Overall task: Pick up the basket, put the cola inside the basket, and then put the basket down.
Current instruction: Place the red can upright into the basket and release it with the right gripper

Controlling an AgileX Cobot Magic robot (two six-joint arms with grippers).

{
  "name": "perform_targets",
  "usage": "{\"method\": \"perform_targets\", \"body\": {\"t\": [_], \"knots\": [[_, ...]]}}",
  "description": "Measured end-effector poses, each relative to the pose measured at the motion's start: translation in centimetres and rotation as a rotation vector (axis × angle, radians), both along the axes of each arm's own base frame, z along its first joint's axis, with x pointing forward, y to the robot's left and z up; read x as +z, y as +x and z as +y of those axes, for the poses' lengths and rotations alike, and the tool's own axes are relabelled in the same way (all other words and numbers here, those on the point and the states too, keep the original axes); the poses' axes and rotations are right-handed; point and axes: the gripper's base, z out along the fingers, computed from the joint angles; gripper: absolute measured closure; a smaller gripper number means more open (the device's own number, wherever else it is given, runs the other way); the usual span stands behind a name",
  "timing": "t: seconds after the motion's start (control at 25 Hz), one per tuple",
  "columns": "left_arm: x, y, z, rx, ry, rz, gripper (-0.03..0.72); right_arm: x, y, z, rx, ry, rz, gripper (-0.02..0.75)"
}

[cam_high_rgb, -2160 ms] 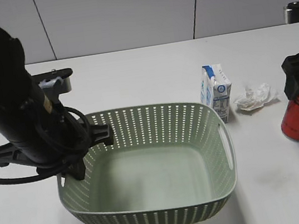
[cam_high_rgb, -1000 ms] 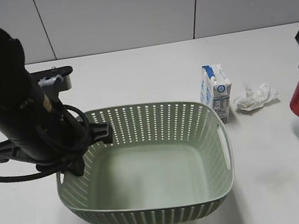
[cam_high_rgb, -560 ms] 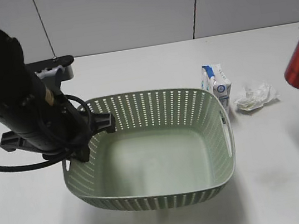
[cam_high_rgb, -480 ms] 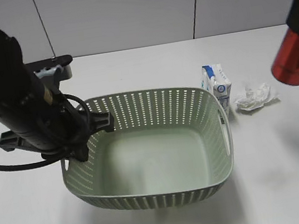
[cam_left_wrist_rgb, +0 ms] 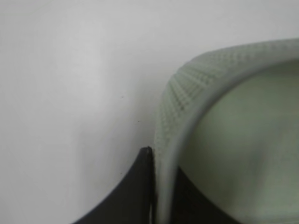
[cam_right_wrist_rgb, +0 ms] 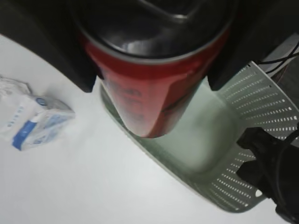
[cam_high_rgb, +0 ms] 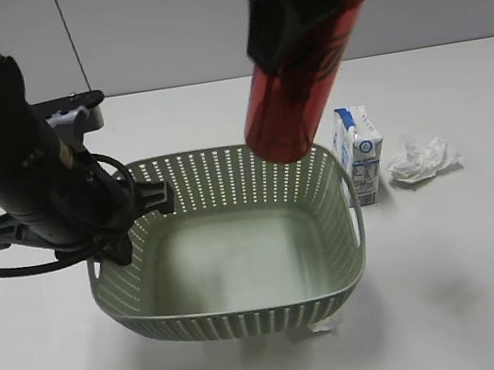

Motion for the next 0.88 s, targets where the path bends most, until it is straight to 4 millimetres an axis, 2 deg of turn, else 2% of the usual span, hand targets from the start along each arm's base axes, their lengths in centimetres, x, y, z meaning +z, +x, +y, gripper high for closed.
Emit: {"method": "perform_targets", "body": {"t": [0.2,0.32,0.68,0.88], "knots": [[0.0,0.1,0.2,0.031,-0.020,0.021,0.688,-4.8,1.3,3.3,0.055,-0.113,0.034,0.202],[0.0,0.3,0.5,0.066,-0.040,0.044,0.688,-6.5,2.2,4.3,0.076,-0.120,0.017,0.202],[0.0,0.8,1.2,0.106,-0.047,0.058,0.688,-9.7,3.1,5.8,0.127,-0.130,0.065,0.202],[0.0,0.8,1.3,0.100,-0.038,0.055,0.688,-10.2,3.2,6.0,0.140,-0.137,0.075,0.202]]}}
